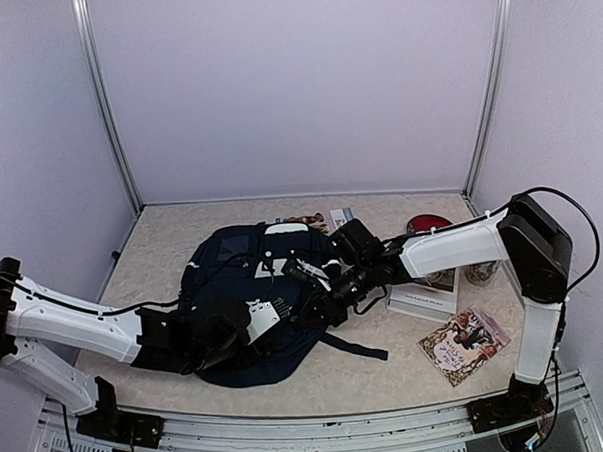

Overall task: Pack the student bag
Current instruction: Hold the student bag at the center of the board, then zip the upper front pocket of the student bag.

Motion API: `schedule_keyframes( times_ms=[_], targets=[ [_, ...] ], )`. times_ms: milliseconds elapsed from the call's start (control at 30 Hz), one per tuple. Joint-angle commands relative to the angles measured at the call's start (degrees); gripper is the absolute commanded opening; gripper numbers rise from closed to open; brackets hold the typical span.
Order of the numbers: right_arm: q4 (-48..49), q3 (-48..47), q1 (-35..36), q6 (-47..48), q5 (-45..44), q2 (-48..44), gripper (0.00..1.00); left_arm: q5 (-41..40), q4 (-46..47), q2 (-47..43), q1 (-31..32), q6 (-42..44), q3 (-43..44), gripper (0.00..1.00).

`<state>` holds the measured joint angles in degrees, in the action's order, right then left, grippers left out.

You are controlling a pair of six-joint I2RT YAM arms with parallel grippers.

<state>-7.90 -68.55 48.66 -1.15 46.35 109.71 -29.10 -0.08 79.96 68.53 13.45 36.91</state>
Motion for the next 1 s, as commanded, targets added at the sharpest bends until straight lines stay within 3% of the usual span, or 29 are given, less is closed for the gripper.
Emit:
schedule_keyframes(
  times_ms=[0, 167, 300, 367, 400, 800, 967],
  targets=[
    [0.8, 0.2, -0.3, 0.3, 2.4, -3.4, 0.00, -3.6, 0.3, 4.6, -1.9, 4.3, 4.9, 0.70],
    [0.6, -0.1, -0.3, 0.7, 2.7, -3.3, 0.00, -3.3, 3.4, 8.0, -1.9, 6.0, 5.8, 0.65],
    [-0.2, -0.5, -0.4, 1.3, 2.5, -3.5, 0.00, -1.8, 3.3, 9.2, -2.0, 6.2, 6.0, 0.33],
    [-1.0, -0.7, -0.5, 2.3, 0.8, -3.8, 0.00, -1.7, 2.4, 9.3, -2.2, 6.0, 6.1, 0.04],
    [-2.1, -1.0, -0.7, 3.0, -0.3, -3.8, 0.00, -2.0, 2.0, 9.2, -2.1, 5.8, 6.1, 0.00],
    [-22.8, -13.9, -9.3, 10.0, -34.6, -0.4, 0.00, 2.3, -4.9, 5.7, -0.2, 6.1, 5.0, 0.00],
    [-24.4, -24.4, -9.9, 12.1, -40.1, 5.3, 0.00, 5.3, -5.2, 4.0, 0.8, 6.1, 4.7, 0.00]
  ],
)
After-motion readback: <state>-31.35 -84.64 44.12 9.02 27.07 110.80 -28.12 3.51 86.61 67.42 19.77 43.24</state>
